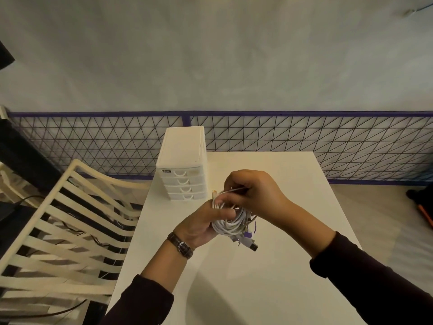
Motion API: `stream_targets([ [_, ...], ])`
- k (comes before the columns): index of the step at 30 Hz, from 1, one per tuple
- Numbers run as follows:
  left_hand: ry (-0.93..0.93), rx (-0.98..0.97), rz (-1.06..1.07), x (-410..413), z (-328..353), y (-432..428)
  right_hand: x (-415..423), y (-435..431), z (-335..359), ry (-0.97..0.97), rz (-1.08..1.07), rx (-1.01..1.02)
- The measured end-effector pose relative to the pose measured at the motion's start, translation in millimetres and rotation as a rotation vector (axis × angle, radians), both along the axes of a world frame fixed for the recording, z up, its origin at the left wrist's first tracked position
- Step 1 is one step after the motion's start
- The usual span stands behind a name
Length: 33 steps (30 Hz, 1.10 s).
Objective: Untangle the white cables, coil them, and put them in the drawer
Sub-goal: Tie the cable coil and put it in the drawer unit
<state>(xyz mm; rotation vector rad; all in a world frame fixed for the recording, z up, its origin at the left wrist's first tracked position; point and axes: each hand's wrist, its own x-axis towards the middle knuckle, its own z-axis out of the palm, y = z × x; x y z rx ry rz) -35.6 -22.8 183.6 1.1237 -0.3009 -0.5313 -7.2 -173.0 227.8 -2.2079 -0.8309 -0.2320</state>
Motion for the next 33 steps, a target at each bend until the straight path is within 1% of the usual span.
stream_targets([
  [2, -0.011, 0.062, -0.023, 1.7, 0.0, 0.8, -0.4, -0.2, -0.6, 0.065, 0.003, 0.006],
  [5, 0.030, 0.129, 0.078, 2.8, -2.1, 0.2, 0.1, -1.3, 2.6, 0.098, 0.015, -0.021],
  [7, 0.068, 0.126, 0.171, 3.9, -6.3, -0.9, -0.5, -2.6, 7.7, 0.055, 0.022, -0.073],
  [10, 0.109, 0.132, 0.298, 6.0, -11.7, -1.4, -8.5, -2.4, 8.6, -0.142, -0.085, -0.202],
  [11, 0.109, 0.128, 0.321, 6.1, -13.0, -2.3, -13.4, -1.4, 7.7, -0.157, -0.131, -0.221],
  [12, 0.108, 0.113, 0.335, 6.1, -14.1, -3.5, -18.9, 0.0, 6.8, -0.123, -0.164, -0.227],
  [15, 0.102, 0.053, 0.323, 4.6, -15.2, -8.5, -30.1, 5.0, -0.5, 0.034, -0.205, -0.144],
  [17, 0.125, 0.011, 0.302, 4.5, -17.4, -10.6, -29.0, 4.7, -1.2, 0.073, -0.208, -0.017],
  [18, 0.149, -0.008, 0.297, 5.3, -19.9, -10.9, -25.6, 3.3, -0.9, 0.072, -0.222, 0.000],
  [20, 0.191, -0.015, 0.295, 5.7, -21.4, -11.7, -19.7, -1.3, 2.8, 0.061, -0.263, -0.092],
  [23, 0.198, -0.001, 0.316, 5.9, -20.9, -10.9, -16.6, -7.4, 6.1, 0.161, -0.220, -0.373],
  [25, 0.207, -0.032, 0.316, 5.8, -18.1, -9.0, -17.0, -8.6, 2.1, 0.166, -0.234, -0.470],
  [26, 0.210, -0.042, 0.313, 6.3, -17.6, -8.0, -18.1, -9.5, 0.9, 0.157, -0.255, -0.461],
  [28, 0.221, -0.060, 0.308, 7.1, -16.2, -6.1, -21.2, -9.7, 0.0, 0.125, -0.265, -0.361],
  [33, 0.221, -0.141, 0.229, 7.7, -16.0, -7.6, -28.7, 1.9, -6.1, 0.137, -0.264, 0.010],
])
